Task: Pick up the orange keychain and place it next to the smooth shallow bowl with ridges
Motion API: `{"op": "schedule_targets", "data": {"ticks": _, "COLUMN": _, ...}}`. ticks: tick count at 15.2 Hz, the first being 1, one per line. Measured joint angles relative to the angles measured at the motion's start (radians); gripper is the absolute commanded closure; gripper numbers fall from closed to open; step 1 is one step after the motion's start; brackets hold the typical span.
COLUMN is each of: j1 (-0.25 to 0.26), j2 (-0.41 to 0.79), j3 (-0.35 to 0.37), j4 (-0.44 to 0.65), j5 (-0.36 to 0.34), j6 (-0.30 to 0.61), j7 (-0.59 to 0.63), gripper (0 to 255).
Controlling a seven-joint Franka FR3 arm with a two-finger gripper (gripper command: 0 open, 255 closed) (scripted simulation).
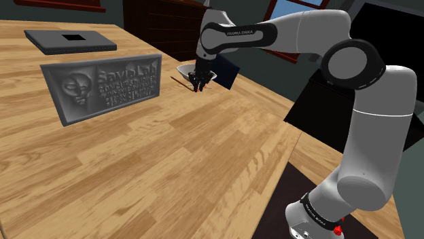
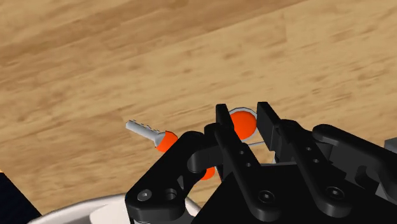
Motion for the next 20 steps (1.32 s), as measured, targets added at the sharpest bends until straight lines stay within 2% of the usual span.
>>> {"op": "schedule_targets", "data": {"ticks": 6, "j1": -0.001, "j2": 0.02, "j3": -0.003, "j4": -0.049, "j5": -0.004, "j6": 0.069, "j7": 0.002, "gripper": 255}}
{"op": "schedule_targets", "data": {"ticks": 12, "j1": -0.001, "j2": 0.025, "j3": -0.003, "j4": -0.056, "j5": -0.006, "j6": 0.082, "j7": 0.003, "gripper": 255}}
{"op": "schedule_targets", "data": {"ticks": 13, "j1": -0.001, "j2": 0.026, "j3": -0.003, "j4": -0.056, "j5": -0.006, "j6": 0.082, "j7": 0.003, "gripper": 0}}
{"op": "schedule_targets", "data": {"ticks": 20, "j1": -0.001, "j2": 0.02, "j3": -0.003, "j4": -0.048, "j5": -0.004, "j6": 0.068, "j7": 0.002, "gripper": 0}}
